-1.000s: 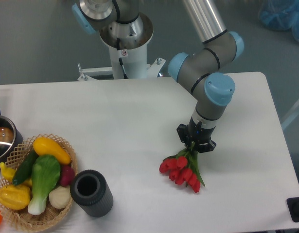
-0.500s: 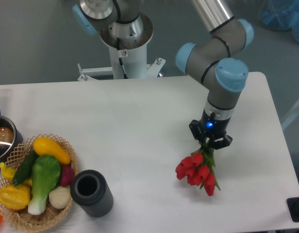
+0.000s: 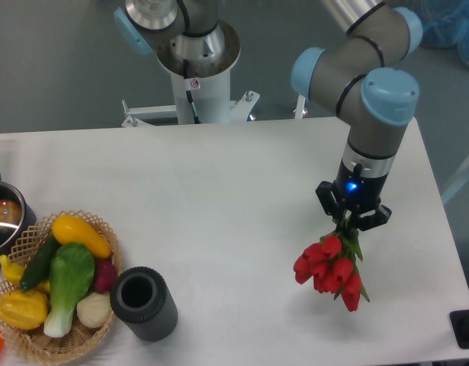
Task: Pick up the flowers from the table
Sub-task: 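Lift the gripped tulip bunch up off the table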
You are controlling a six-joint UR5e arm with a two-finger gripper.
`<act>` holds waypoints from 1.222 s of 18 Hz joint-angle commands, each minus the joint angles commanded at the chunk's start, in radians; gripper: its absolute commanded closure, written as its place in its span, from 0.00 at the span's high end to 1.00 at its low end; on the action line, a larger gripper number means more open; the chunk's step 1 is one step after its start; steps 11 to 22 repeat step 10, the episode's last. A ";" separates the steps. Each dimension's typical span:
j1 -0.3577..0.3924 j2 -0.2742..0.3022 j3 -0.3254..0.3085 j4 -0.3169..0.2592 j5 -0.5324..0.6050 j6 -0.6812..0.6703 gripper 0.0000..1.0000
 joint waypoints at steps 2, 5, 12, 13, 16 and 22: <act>-0.002 0.002 0.031 -0.039 0.003 0.052 0.00; 0.000 0.017 0.037 -0.046 0.006 0.075 0.00; 0.006 0.048 0.034 -0.074 0.029 0.112 0.00; 0.006 0.048 0.034 -0.074 0.029 0.112 0.00; 0.006 0.048 0.034 -0.074 0.029 0.112 0.00; 0.006 0.048 0.034 -0.074 0.029 0.112 0.00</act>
